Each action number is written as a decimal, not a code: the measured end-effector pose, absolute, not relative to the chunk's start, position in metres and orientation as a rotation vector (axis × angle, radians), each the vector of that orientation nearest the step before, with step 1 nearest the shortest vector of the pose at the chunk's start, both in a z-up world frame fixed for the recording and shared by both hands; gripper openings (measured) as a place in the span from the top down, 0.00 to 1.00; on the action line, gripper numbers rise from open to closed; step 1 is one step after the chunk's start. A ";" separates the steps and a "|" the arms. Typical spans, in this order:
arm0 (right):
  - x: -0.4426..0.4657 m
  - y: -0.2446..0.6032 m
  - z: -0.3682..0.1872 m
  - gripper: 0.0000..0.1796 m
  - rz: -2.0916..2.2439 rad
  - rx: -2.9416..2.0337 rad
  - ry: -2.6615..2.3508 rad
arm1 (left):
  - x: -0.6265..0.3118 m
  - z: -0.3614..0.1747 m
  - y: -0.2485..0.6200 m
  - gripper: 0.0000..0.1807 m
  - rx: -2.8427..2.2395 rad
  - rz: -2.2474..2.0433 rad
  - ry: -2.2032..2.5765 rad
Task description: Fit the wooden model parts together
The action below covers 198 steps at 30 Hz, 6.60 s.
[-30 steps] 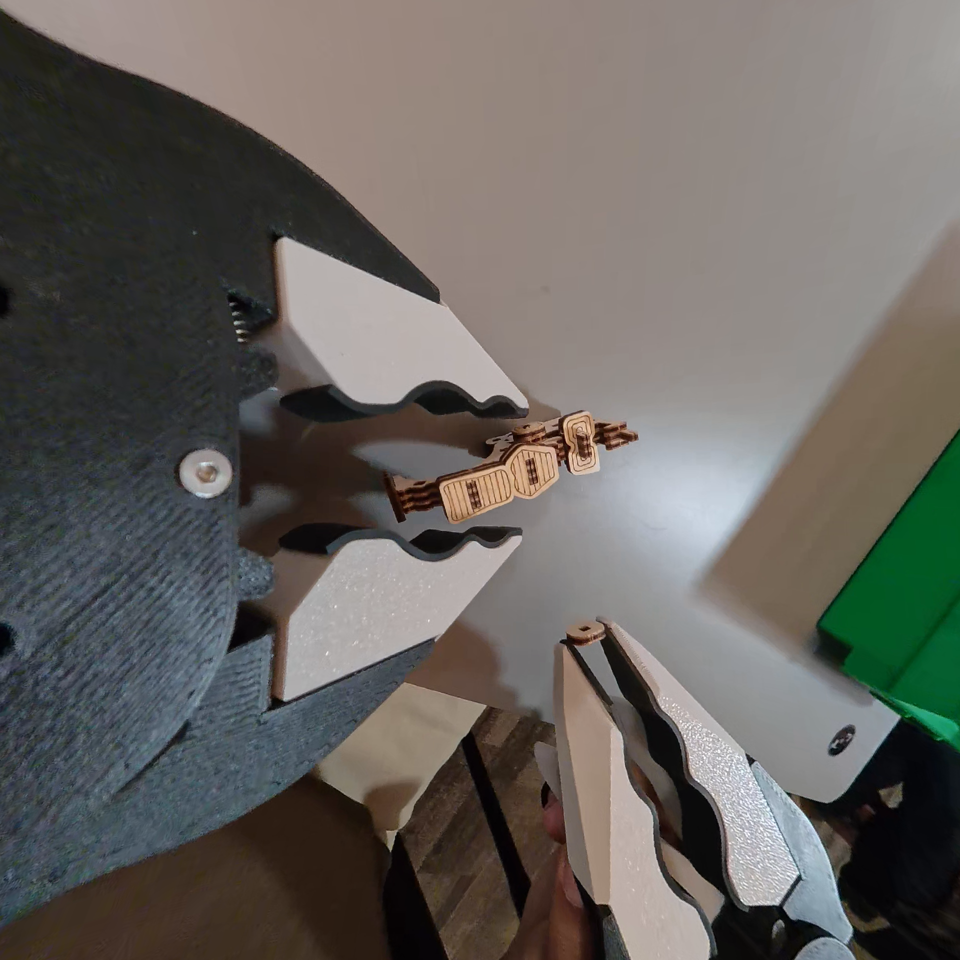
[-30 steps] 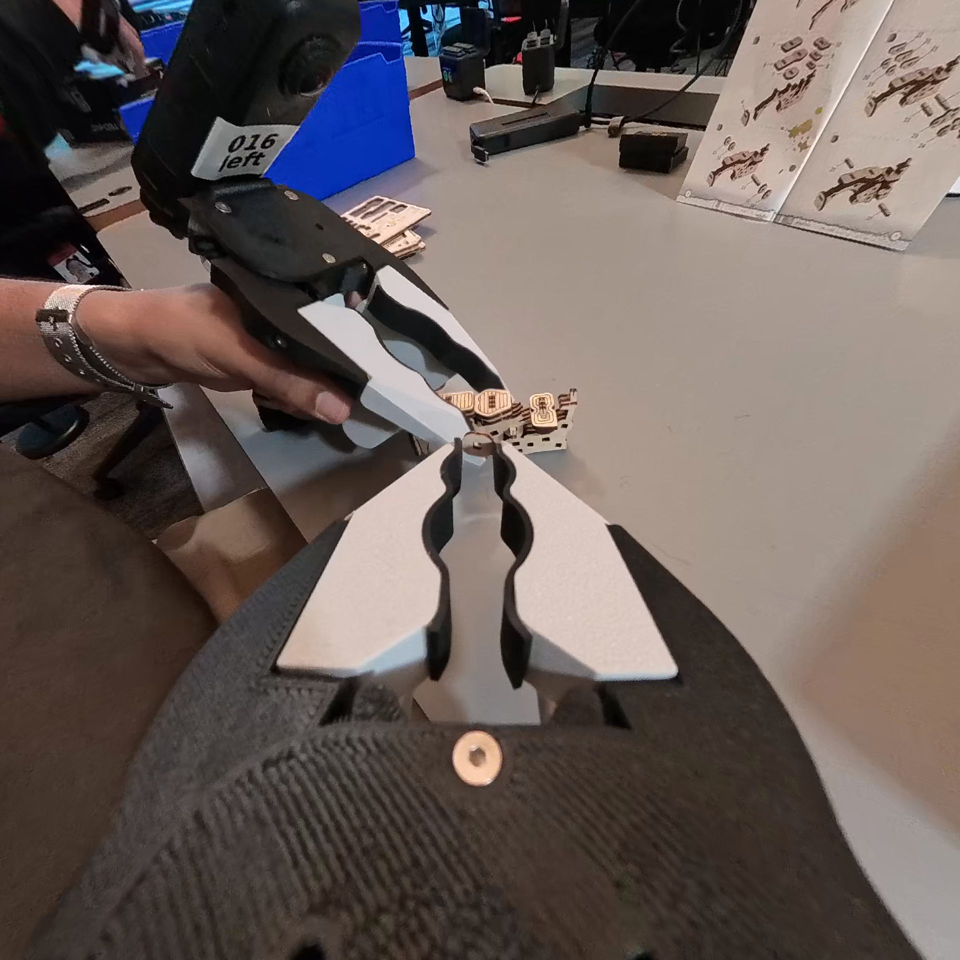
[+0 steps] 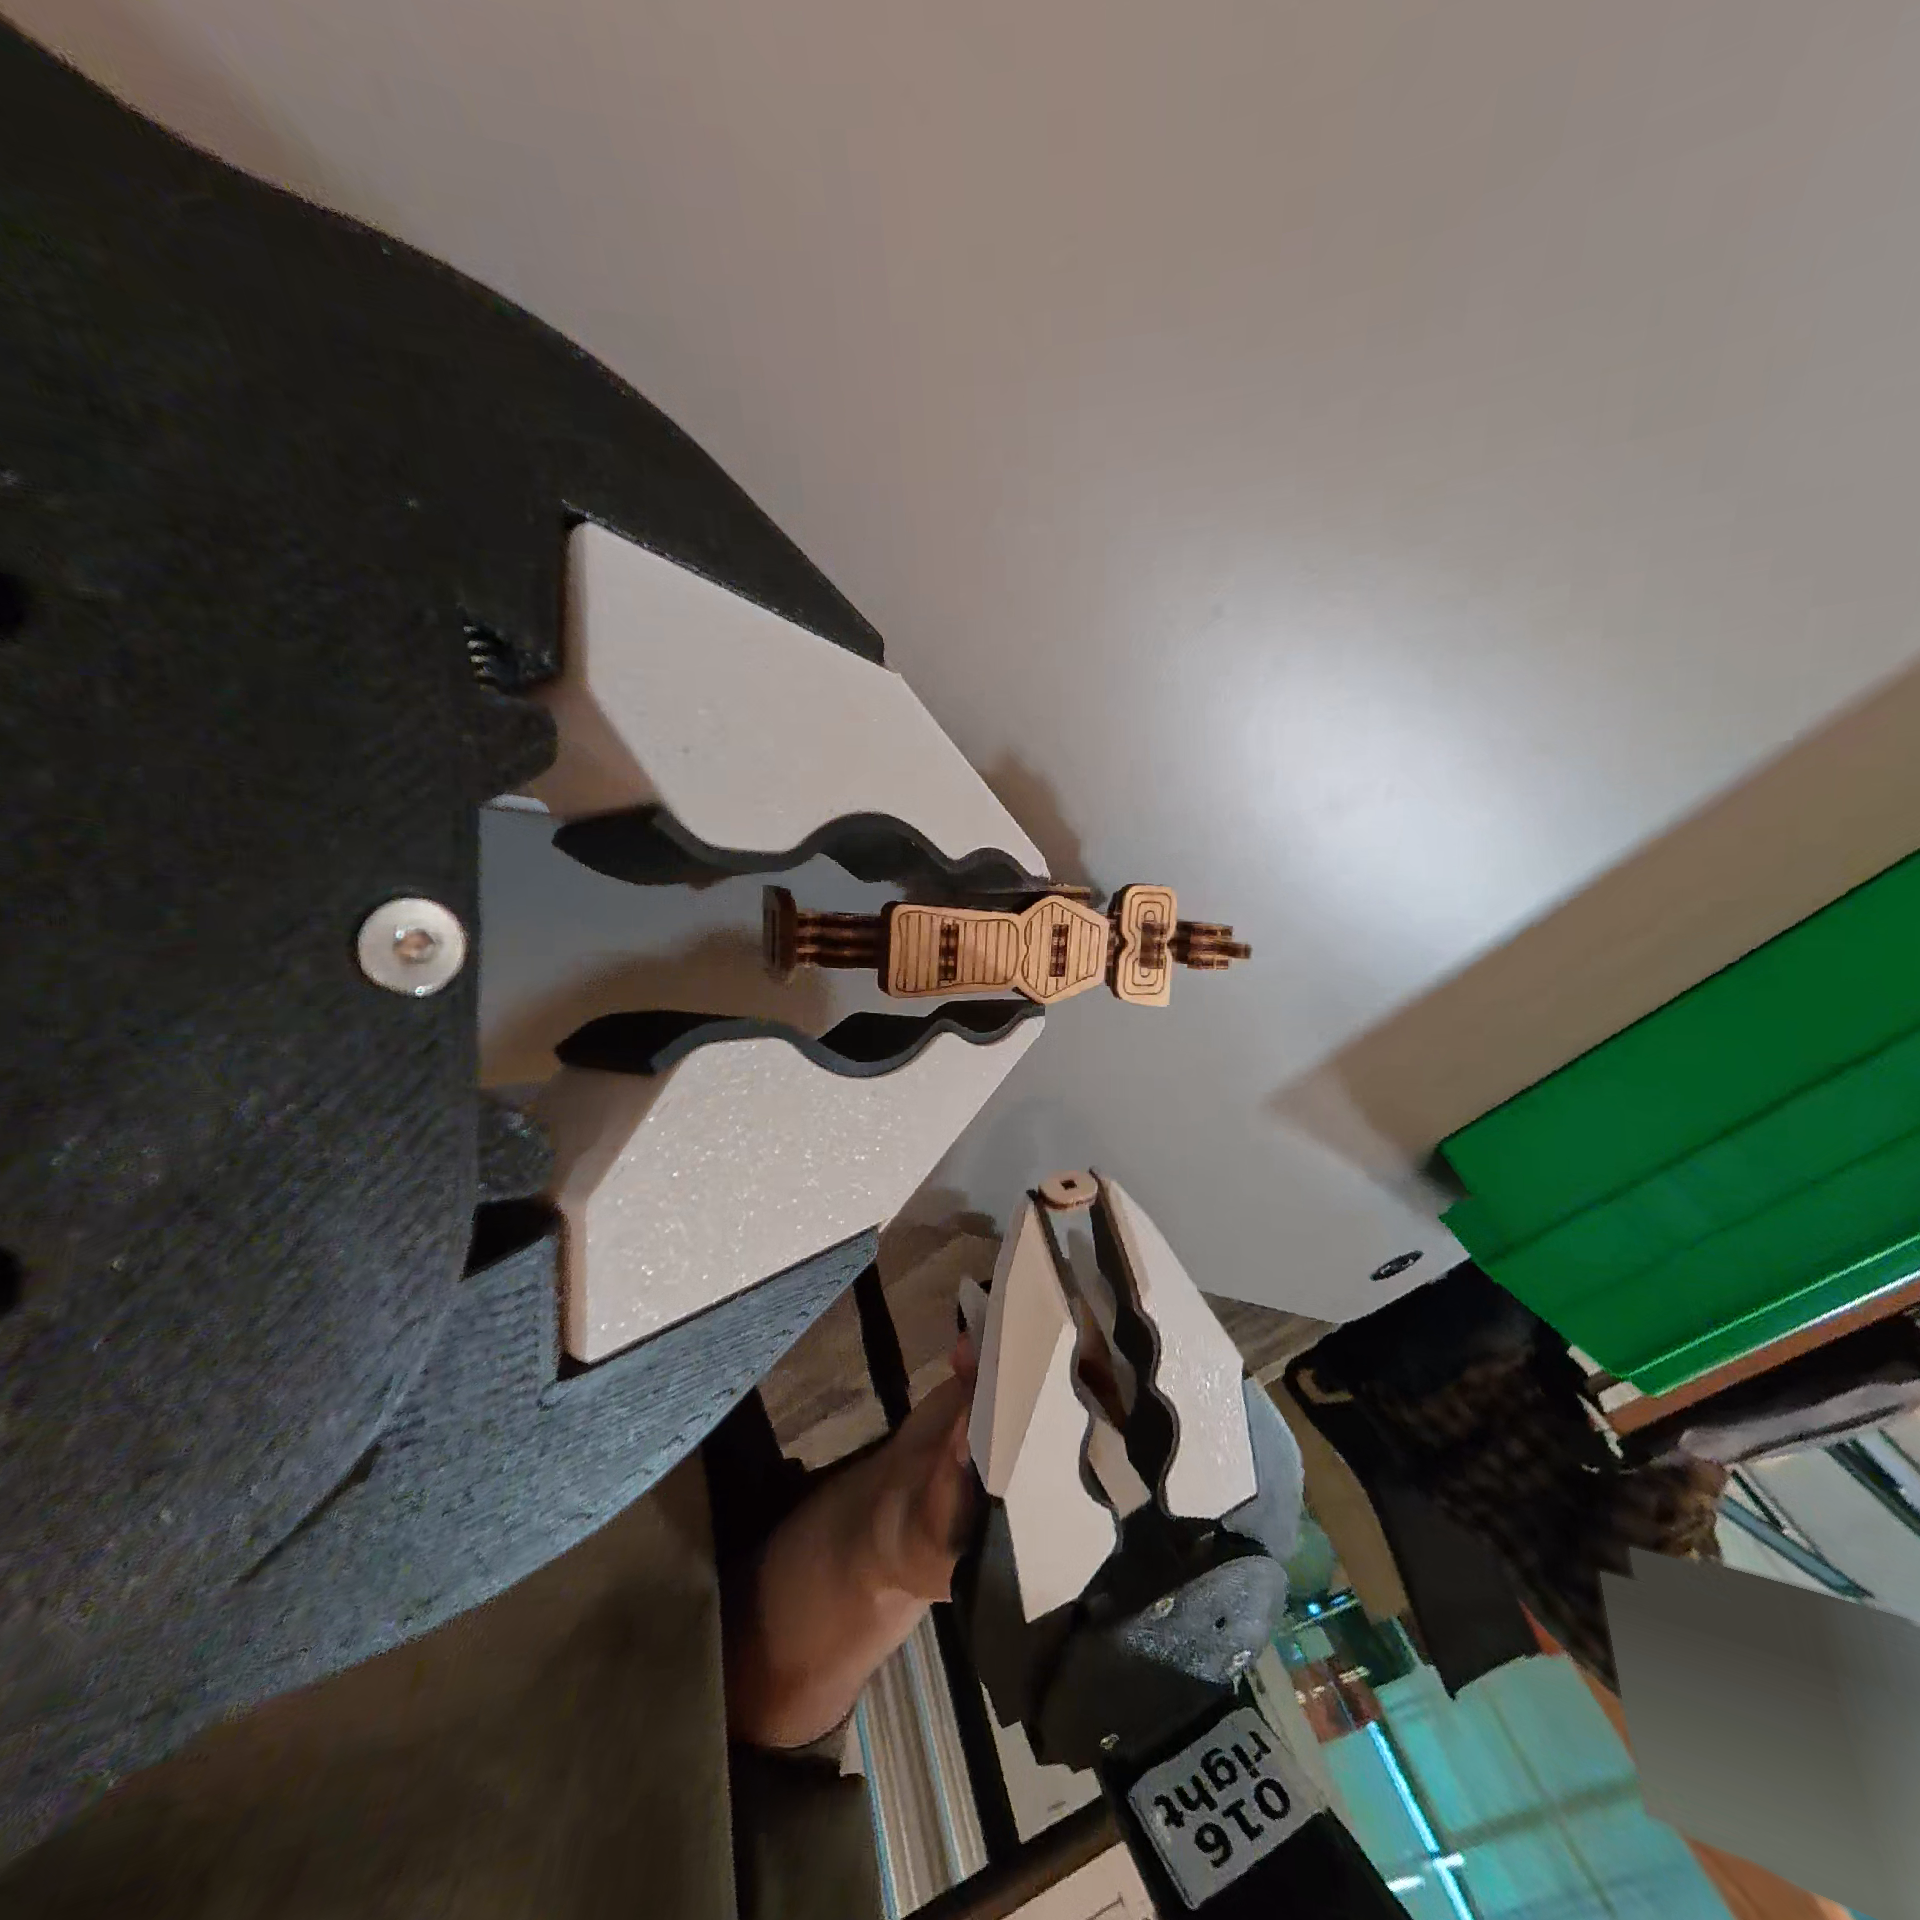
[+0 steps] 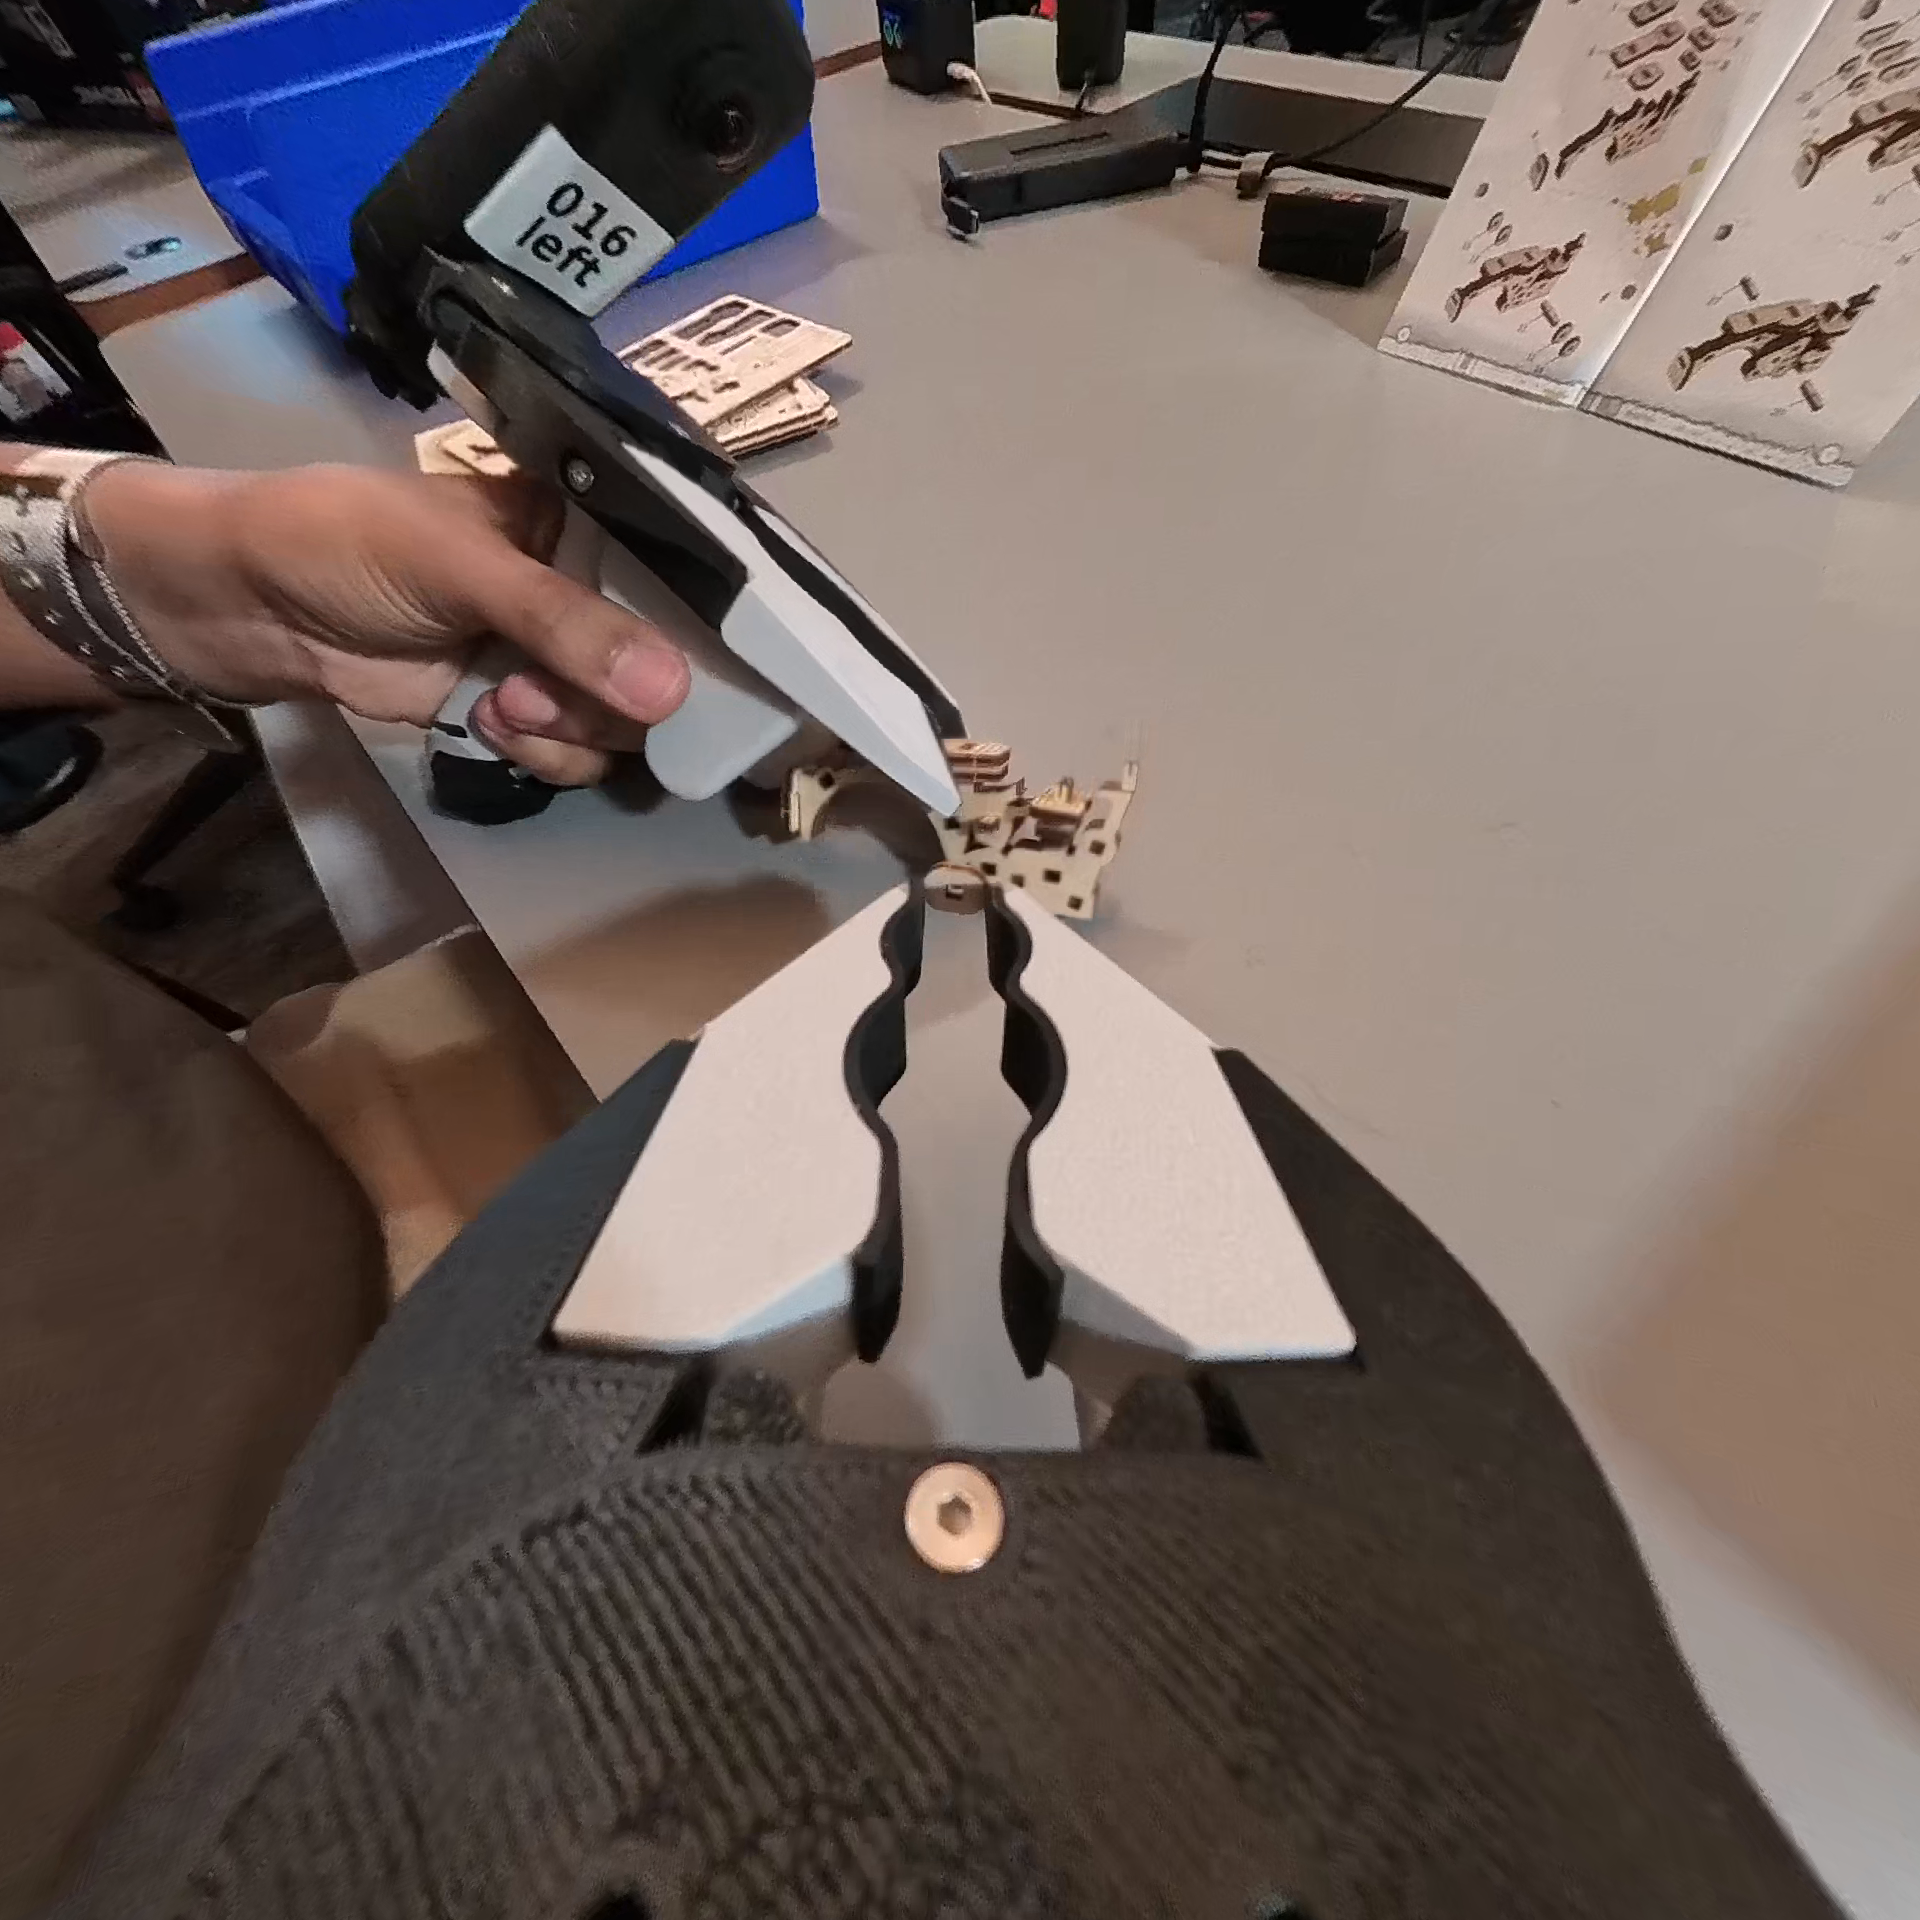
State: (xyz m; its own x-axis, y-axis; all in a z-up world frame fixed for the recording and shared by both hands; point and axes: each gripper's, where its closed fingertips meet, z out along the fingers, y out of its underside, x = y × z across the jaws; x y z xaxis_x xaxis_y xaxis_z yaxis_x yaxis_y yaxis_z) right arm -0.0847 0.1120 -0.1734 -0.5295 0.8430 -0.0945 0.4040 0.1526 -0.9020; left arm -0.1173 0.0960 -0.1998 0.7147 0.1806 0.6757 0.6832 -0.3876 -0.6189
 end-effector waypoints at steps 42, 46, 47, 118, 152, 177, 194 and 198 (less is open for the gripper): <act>-0.098 0.098 -0.198 0.94 1.078 -1.114 -2.096 | -0.099 -0.201 0.096 0.90 -1.952 -0.678 -0.607; -0.098 0.099 -0.199 0.94 1.083 -1.140 -2.094 | -0.099 -0.200 0.096 0.90 -1.951 -0.682 -0.607; -0.098 0.099 -0.199 0.94 1.084 -1.142 -2.094 | -0.099 -0.200 0.096 0.90 -1.951 -0.682 -0.606; -0.087 0.097 -0.128 0.94 1.340 -0.819 -1.806 | -0.086 -0.123 0.094 0.91 -1.724 0.007 -0.066; -0.085 0.094 -0.122 0.98 1.370 -0.777 -1.787 | -0.085 -0.121 0.093 0.91 -1.640 -0.284 -0.211; -0.086 0.100 -0.132 0.99 1.688 -1.062 -1.826 | -0.089 -0.139 0.095 0.91 -1.645 -0.606 -0.387; -0.083 0.099 -0.134 0.99 1.889 -1.199 -1.816 | -0.085 -0.138 0.095 0.91 -1.618 -0.713 -0.406; -0.083 0.100 -0.135 0.99 1.917 -1.234 -1.810 | -0.086 -0.139 0.095 0.91 -1.613 -0.728 -0.412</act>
